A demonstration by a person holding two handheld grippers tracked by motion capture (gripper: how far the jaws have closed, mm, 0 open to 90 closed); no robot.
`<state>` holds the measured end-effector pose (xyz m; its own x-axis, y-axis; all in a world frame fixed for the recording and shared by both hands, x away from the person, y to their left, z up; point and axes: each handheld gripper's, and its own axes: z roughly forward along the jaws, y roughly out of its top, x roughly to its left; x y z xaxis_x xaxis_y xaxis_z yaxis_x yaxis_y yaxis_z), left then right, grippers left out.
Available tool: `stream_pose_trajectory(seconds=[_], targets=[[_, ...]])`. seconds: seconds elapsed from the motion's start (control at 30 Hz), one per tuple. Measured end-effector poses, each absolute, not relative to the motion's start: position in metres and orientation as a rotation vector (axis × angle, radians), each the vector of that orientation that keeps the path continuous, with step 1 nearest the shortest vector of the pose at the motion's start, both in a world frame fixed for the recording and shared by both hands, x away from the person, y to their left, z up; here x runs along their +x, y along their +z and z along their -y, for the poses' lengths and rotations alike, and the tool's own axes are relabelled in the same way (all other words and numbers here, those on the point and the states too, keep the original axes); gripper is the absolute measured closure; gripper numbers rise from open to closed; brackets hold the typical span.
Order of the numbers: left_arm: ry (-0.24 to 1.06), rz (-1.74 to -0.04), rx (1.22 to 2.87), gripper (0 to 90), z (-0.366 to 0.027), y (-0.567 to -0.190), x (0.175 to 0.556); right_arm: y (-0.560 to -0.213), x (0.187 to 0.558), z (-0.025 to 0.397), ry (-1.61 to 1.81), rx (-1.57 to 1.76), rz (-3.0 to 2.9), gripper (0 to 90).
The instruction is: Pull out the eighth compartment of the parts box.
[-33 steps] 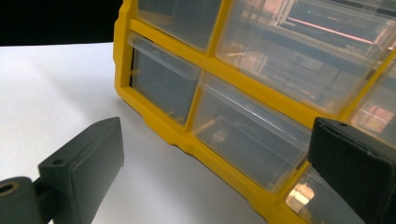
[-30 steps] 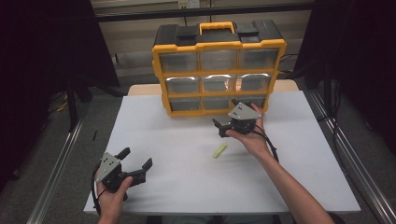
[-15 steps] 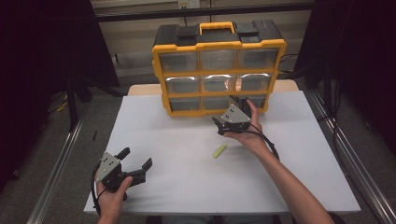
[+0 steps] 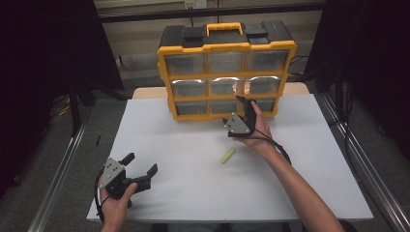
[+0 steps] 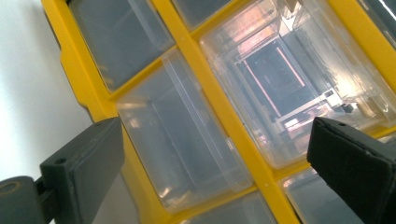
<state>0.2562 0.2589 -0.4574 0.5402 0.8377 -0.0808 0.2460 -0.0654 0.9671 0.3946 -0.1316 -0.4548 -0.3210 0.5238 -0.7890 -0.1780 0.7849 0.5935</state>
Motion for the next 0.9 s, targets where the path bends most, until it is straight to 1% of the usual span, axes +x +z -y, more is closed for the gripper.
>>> stream_pose_trajectory(seconds=[0.33, 0.43, 0.73, 0.9], targets=[[0.626, -0.925, 1.623, 5.2, -0.261, -0.457, 0.256, -0.458, 0.401, 0.131, 0.575, 0.157, -1.736, 6.4], [0.632, -0.927, 1.622, 5.2, -0.261, -0.457, 0.256, -0.462, 0.401, 0.131, 0.536, 0.135, -1.725, 8.3], [0.630, -0.925, 1.624, 5.2, -0.261, -0.457, 0.256, -0.472, 0.402, 0.130, 0.415, 0.045, -1.706, 15.6], [0.626, -0.936, 1.598, 5.2, -0.260, -0.457, 0.256, -0.474, 0.406, 0.130, 0.383, 0.034, -1.683, 22.4]])
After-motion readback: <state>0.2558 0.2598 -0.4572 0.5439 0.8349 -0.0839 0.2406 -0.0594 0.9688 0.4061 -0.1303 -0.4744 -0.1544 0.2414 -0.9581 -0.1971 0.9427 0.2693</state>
